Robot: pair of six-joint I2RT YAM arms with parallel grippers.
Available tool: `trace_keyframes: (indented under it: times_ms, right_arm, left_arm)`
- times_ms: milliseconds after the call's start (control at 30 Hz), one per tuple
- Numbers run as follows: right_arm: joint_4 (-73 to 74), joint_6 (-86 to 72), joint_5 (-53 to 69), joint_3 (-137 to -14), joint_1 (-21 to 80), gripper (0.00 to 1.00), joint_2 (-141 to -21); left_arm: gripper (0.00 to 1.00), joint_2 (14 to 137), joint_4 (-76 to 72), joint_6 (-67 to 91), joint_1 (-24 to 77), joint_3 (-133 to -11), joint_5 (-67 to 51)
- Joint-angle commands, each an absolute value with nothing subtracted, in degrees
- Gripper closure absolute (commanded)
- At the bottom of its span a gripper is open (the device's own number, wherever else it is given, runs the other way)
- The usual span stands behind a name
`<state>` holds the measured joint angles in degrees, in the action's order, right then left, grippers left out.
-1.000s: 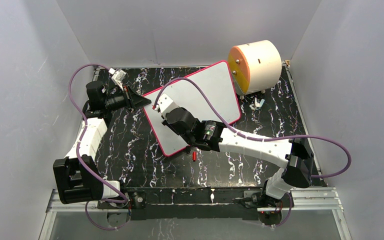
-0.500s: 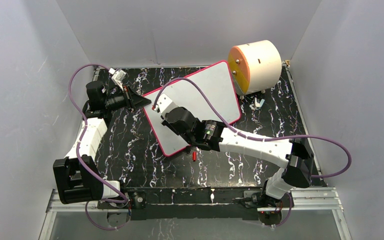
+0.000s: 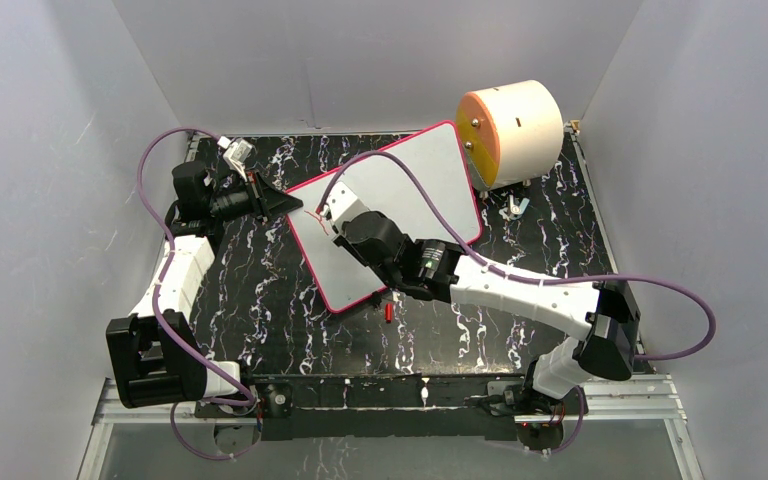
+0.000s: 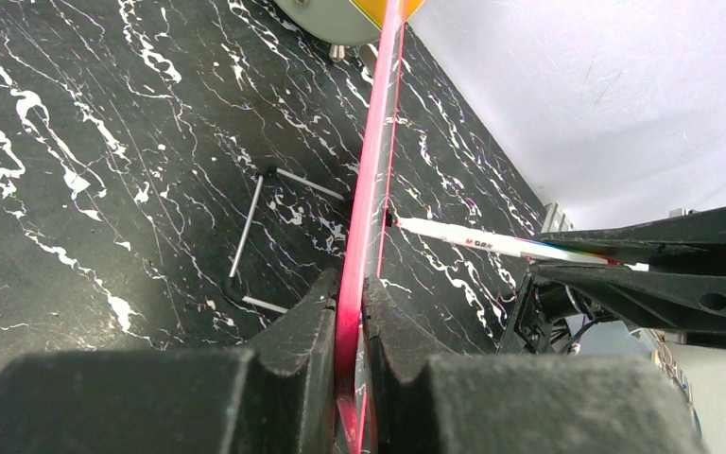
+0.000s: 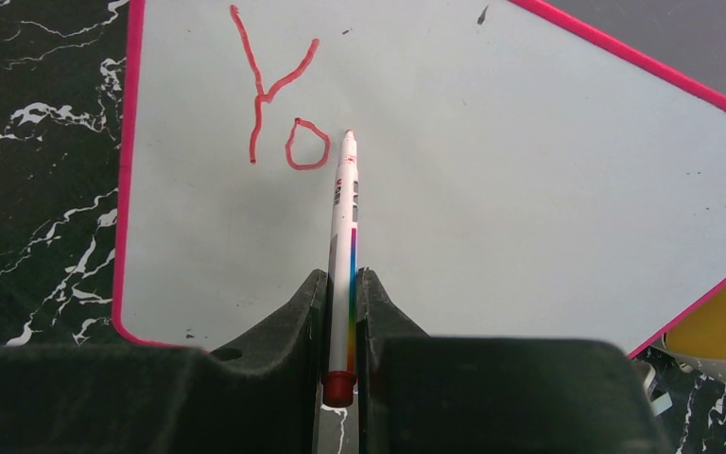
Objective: Write a sentence on the whiteboard
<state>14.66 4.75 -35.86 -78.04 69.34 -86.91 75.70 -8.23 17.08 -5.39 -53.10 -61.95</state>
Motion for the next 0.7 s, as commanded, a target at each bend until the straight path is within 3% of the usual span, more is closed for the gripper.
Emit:
trace_keyframes:
  times_ms: [0,667]
  right_arm:
    - [11.95,4.91,-37.09,-78.18,68.75,1.00,-85.85]
    - [11.49,4.76,-35.31,-78.84,68.11,1.00,-87.74]
  left_arm:
    - [1.00,76.38,-4.84,15.12,-4.92,-53.79,-58.89]
    - [1.00,76.46,-4.83,15.12,-4.92,-53.79,-58.97]
